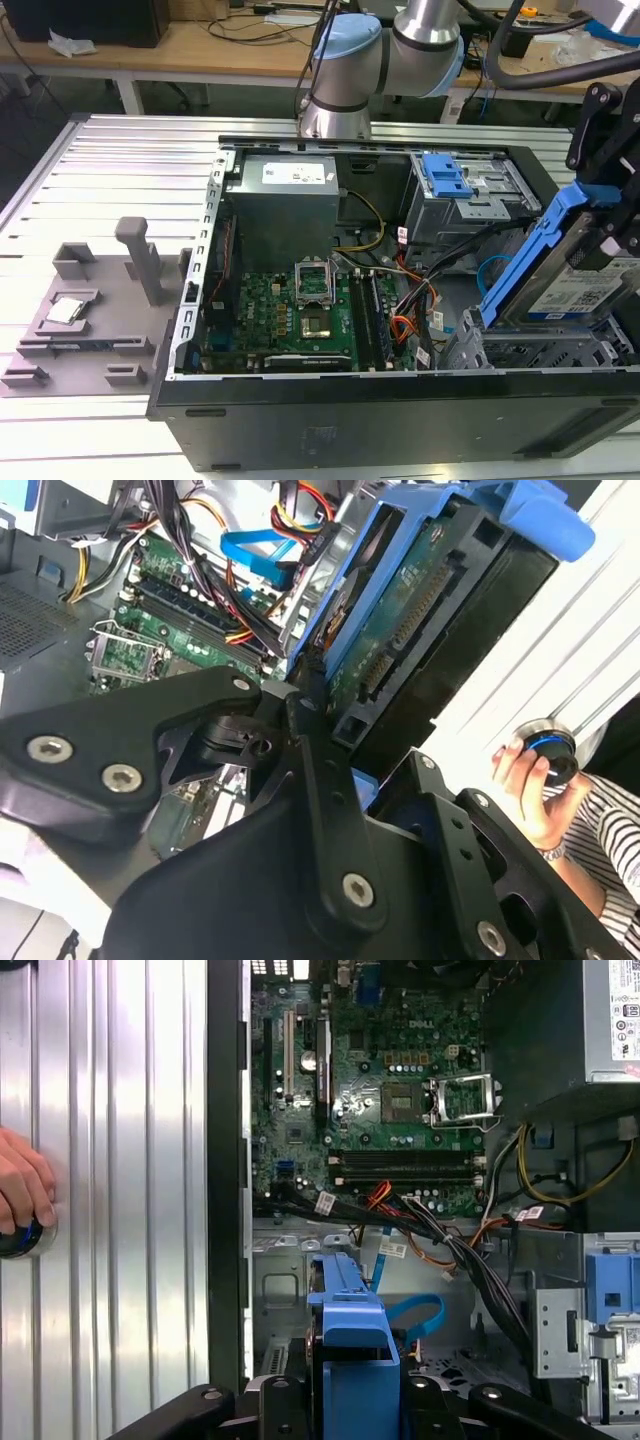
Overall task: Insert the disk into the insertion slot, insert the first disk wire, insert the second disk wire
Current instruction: 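Insert the disk into the insertion slot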
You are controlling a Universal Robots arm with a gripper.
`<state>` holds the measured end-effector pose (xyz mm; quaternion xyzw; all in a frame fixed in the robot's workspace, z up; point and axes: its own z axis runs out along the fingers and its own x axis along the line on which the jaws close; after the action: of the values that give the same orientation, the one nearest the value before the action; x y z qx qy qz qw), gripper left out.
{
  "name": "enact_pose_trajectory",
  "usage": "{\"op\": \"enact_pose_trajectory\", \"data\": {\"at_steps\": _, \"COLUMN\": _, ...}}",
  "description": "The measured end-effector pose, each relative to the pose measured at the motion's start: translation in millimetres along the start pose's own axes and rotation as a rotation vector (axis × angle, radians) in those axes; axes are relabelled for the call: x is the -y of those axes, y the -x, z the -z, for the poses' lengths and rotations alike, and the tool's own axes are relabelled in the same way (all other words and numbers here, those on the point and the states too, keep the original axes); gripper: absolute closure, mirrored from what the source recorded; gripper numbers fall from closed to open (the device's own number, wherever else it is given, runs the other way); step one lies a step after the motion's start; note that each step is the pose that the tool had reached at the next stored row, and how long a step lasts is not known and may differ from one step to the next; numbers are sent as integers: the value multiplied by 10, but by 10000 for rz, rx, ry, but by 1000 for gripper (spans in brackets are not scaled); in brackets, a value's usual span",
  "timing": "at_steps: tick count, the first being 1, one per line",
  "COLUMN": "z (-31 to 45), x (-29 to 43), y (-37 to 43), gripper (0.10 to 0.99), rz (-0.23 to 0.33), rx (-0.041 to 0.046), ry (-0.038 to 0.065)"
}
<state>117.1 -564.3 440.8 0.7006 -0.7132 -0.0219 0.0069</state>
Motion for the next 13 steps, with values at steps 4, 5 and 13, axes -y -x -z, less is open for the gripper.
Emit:
{"op": "enact_pose_trajectory", "data": {"at_steps": 4, "z": -40, "x": -8, "y": 25, "gripper": 725, "rz": 7, "rx": -1, "ry": 0}}
{"op": "enact_pose_trajectory", "data": {"at_steps": 5, "z": -53, "x": -16, "y": 29, "gripper": 725, "rz": 13, "rx": 1, "ry": 0}}
{"op": "enact_pose_trajectory", "data": {"at_steps": 13, "z": -255, "x": -9, "y": 29, "gripper": 725, "rz": 12, "rx": 1, "ry": 8}}
